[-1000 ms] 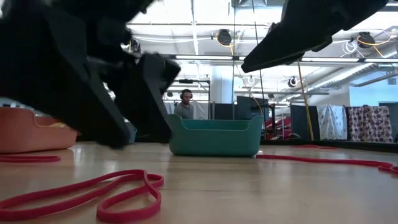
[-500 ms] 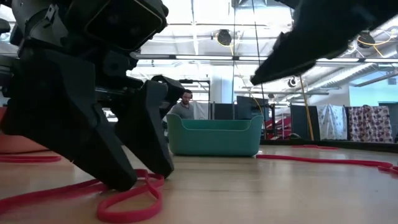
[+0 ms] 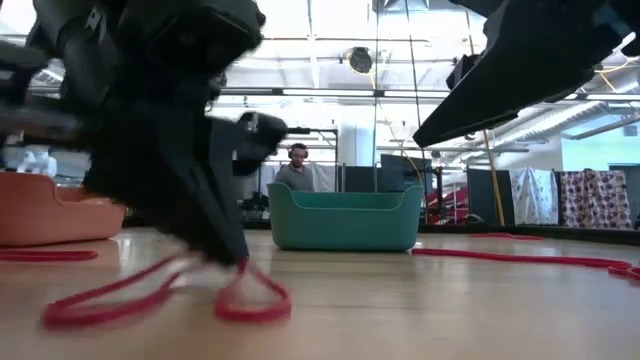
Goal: Sort rubber bands into baskets
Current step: Put the red rubber band into the blue bin
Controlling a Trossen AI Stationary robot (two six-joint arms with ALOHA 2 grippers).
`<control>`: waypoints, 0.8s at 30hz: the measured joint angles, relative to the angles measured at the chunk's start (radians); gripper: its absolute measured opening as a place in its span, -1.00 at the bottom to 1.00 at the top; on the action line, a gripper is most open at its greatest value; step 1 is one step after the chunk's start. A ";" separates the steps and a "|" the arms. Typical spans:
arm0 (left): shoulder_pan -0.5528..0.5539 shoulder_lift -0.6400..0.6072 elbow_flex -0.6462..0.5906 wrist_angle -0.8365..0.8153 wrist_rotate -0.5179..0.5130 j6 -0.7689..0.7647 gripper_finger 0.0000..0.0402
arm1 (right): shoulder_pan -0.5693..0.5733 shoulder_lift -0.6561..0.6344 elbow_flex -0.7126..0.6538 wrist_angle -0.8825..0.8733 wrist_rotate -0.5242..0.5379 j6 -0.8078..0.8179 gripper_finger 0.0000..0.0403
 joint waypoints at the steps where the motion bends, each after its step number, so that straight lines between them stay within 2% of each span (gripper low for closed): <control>1: 0.000 -0.025 -0.002 -0.030 -0.015 0.011 -0.98 | 0.000 0.000 0.000 -0.001 0.000 -0.010 -0.18; 8: 0.012 -0.253 0.000 -0.359 -0.264 0.044 -0.99 | -0.001 0.000 0.000 -0.001 0.003 -0.059 -0.18; 14: 0.108 -0.524 0.002 -0.583 -0.392 0.042 -0.99 | -0.001 0.000 0.000 -0.026 0.003 -0.072 -0.18; 19: 0.307 -0.692 0.002 -0.770 -0.551 0.021 -1.00 | -0.001 0.000 0.000 -0.063 0.002 -0.087 -0.18; 24: 0.566 -0.762 -0.012 -0.839 -0.542 -0.026 -1.00 | 0.012 -0.001 0.000 -0.223 0.002 -0.069 -0.18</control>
